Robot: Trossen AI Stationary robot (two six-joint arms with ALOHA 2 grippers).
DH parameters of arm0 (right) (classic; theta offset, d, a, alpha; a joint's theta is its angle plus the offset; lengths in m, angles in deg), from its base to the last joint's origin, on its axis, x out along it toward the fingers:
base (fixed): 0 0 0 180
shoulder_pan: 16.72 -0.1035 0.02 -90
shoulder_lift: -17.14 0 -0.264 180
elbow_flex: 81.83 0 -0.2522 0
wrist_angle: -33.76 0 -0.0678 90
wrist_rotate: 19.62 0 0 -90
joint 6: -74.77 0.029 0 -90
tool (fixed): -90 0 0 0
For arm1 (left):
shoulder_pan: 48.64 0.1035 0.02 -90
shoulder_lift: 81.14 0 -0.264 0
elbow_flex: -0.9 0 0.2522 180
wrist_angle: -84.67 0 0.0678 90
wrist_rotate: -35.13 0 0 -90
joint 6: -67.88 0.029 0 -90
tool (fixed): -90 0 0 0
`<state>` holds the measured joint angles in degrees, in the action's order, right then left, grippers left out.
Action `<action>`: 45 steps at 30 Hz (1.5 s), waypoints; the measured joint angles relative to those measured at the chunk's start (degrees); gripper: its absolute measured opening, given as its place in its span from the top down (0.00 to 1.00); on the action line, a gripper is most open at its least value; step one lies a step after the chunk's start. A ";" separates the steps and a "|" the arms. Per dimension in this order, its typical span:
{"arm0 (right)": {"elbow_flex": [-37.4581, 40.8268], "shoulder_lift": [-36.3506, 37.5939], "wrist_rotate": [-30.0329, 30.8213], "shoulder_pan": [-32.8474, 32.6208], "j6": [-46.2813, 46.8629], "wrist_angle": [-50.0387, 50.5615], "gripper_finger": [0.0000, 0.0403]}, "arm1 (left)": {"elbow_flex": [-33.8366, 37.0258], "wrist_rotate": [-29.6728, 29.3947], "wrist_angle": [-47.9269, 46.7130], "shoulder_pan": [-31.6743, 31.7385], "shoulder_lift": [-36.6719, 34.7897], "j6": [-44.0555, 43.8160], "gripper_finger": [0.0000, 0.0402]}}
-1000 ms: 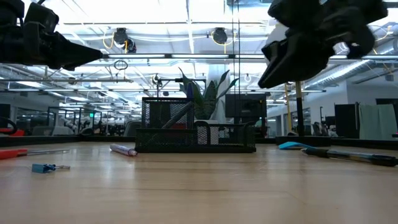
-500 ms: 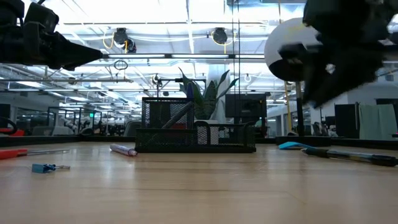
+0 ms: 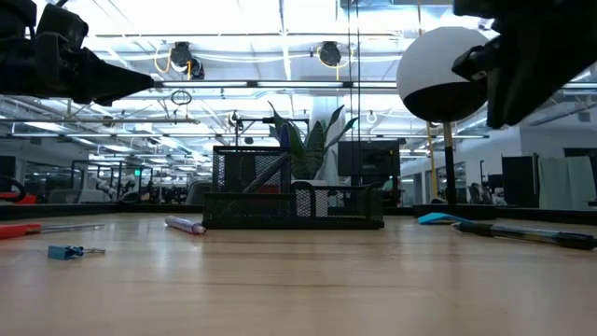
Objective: Pick and place office supplies into organizer
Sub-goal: Put the black pen into the top left section of the desk organizer
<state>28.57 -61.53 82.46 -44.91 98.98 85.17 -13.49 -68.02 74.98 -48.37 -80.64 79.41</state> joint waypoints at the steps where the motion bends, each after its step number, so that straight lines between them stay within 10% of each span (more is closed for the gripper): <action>1: -0.86 -0.56 0.01 0.07 3.03 0.92 0.83 | 0.01 0.00 0.00 0.00 0.00 0.00 0.76; 15: -12.42 -12.22 -0.93 0.45 31.35 30.21 0.83 | 0.00 0.02 0.00 0.00 0.00 0.00 0.76; 30: -15.36 -17.88 -7.57 0.49 42.01 23.37 0.81 | 0.00 0.02 0.00 0.01 -0.01 0.00 0.76; 45: -15.36 -22.44 -7.77 5.25 58.81 17.44 0.57 | 0.01 0.02 0.01 0.00 -0.02 0.00 0.76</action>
<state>13.21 -83.97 74.69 -39.67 157.79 102.62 -13.48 -68.00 74.99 -48.37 -80.67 79.41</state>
